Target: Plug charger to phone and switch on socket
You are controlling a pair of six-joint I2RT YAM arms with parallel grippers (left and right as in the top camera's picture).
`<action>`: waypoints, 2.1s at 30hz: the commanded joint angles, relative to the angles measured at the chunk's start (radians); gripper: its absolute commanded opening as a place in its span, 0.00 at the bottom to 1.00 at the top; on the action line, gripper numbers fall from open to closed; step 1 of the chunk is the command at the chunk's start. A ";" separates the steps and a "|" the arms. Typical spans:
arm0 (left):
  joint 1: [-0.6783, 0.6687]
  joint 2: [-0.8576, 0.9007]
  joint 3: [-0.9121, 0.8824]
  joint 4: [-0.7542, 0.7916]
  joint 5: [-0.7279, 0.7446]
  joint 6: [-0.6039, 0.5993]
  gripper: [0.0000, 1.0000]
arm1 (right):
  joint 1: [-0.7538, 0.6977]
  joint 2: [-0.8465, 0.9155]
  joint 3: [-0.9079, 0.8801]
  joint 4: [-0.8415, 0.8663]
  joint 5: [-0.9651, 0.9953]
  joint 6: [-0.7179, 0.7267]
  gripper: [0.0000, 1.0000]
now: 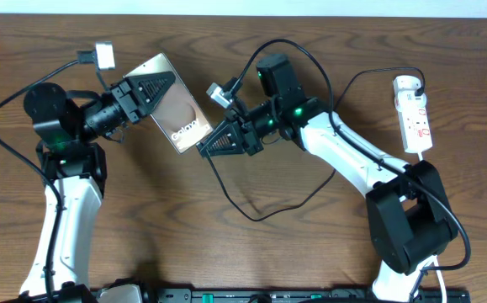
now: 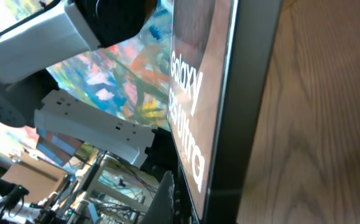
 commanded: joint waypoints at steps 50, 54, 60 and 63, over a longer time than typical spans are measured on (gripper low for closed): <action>-0.037 -0.002 -0.045 0.019 0.003 0.053 0.07 | -0.032 -0.008 0.027 0.037 -0.020 0.022 0.99; -0.037 -0.002 -0.045 0.019 0.003 0.053 0.07 | -0.032 -0.008 0.027 0.037 -0.019 0.021 0.99; -0.036 -0.002 -0.045 0.019 0.009 0.054 0.07 | -0.033 -0.008 0.027 0.035 -0.015 0.022 0.99; -0.011 -0.002 -0.045 0.011 0.037 0.053 0.08 | -0.046 -0.008 0.027 0.029 0.011 0.073 0.99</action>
